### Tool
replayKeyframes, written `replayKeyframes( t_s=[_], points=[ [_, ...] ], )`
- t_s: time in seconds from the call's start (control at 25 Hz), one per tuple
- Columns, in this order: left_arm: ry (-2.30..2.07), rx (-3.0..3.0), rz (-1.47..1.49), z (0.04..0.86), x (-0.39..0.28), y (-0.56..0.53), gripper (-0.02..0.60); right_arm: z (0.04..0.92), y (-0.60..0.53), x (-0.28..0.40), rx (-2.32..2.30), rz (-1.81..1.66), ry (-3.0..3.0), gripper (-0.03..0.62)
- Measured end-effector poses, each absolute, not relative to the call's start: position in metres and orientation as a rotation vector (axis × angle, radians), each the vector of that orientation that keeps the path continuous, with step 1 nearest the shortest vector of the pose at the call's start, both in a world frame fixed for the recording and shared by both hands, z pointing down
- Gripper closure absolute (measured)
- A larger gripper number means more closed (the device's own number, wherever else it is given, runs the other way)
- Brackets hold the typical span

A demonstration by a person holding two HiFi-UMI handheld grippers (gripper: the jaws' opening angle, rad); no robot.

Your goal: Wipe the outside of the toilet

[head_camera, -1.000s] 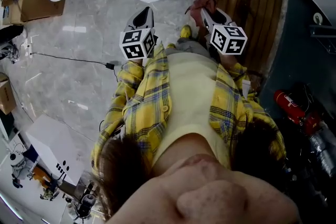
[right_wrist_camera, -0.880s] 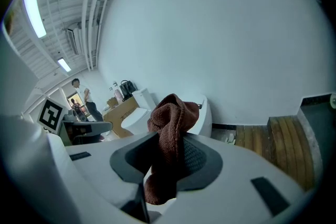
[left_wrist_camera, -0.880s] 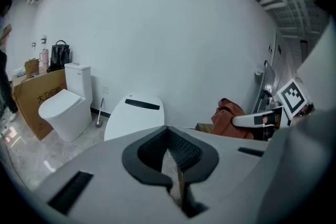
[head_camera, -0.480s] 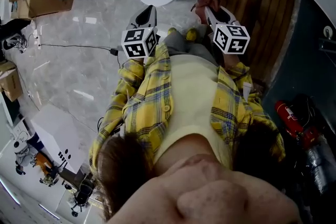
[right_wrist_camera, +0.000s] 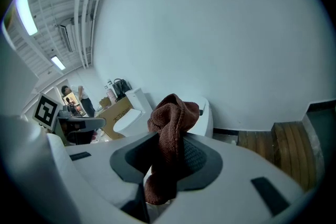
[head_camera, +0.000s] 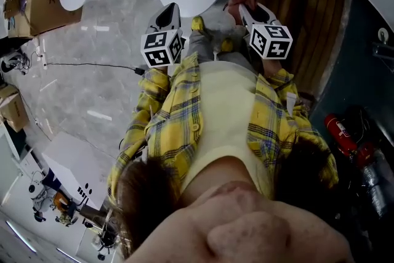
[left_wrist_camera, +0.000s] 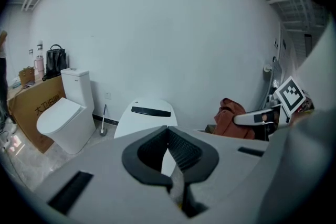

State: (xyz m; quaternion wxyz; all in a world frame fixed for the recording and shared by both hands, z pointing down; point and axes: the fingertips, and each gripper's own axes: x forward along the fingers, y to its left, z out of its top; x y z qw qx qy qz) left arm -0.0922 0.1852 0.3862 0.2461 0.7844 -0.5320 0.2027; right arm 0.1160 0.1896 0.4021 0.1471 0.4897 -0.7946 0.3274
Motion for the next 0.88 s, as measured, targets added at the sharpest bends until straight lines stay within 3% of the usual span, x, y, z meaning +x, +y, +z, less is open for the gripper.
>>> replayKeyframes(
  t_s=[0.4,0.88],
  points=[
    [-1.394,2.158,0.535,0.394,-0.167,0.107,0.574,0.396,0.106,0.037,1.43,0.895,-2.275,0.474],
    [-1.393,2.195,0.54,0.395,-0.175,0.037,0.574,0.395,0.034,-0.006,1.315,0.805,-2.309,0.474]
  ],
)
